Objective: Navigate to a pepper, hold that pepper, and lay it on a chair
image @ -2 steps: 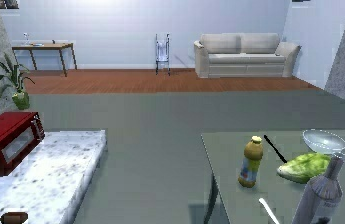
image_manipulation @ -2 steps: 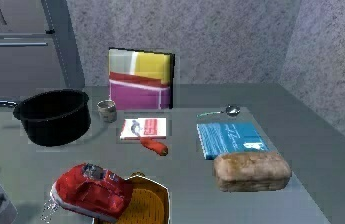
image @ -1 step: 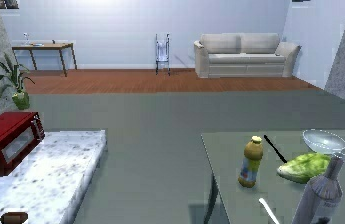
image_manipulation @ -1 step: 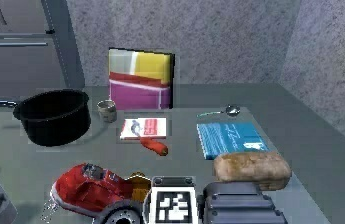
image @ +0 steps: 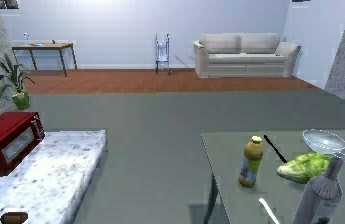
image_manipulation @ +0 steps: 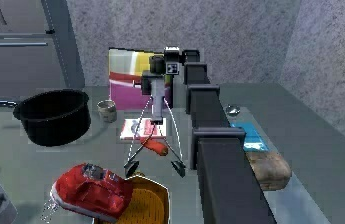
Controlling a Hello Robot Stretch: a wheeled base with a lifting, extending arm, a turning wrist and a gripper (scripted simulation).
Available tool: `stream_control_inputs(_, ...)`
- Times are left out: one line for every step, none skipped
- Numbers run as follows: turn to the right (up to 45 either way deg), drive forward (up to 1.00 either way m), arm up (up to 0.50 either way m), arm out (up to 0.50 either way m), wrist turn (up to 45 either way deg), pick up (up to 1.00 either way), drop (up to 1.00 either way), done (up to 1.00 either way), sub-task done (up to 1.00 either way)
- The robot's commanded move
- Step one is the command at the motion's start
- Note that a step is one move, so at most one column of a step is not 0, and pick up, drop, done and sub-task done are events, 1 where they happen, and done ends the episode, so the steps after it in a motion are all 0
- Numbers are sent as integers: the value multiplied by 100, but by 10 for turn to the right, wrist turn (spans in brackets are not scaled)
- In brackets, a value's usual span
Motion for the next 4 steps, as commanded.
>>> stream_control_inputs(0,0,0,0,450,0,0,0,0)
stream_control_inputs(0,0,0,0,450,0,0,0,0)
stream_control_inputs(0,0,0,0,450,0,0,0,0)
stream_control_inputs(0,0,0,0,450,0,0,0,0)
